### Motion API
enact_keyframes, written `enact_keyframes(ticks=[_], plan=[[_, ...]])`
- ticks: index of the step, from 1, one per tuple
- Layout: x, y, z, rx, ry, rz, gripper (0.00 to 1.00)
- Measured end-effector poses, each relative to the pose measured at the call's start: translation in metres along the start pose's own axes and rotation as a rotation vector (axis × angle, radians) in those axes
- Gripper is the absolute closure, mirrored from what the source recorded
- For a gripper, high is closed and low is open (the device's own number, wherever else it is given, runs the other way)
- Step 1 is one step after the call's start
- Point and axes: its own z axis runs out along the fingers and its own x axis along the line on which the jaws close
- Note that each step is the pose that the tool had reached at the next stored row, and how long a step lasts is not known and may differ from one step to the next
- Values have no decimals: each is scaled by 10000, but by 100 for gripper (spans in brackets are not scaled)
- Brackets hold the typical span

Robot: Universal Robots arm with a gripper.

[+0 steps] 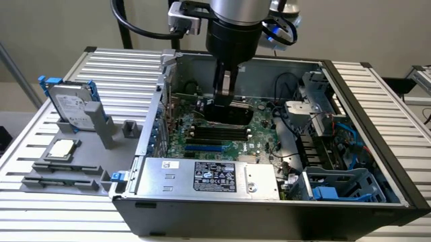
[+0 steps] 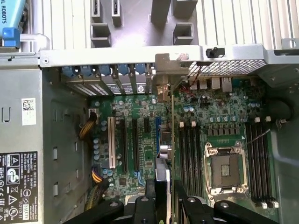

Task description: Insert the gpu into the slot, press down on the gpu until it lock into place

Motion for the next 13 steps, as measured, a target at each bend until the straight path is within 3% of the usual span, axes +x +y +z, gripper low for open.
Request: enact_keyframes(ticks=[7,13], plan=[[50,61,109,127,-24,-97,74],[93,65,216,130,-39,-234,74]])
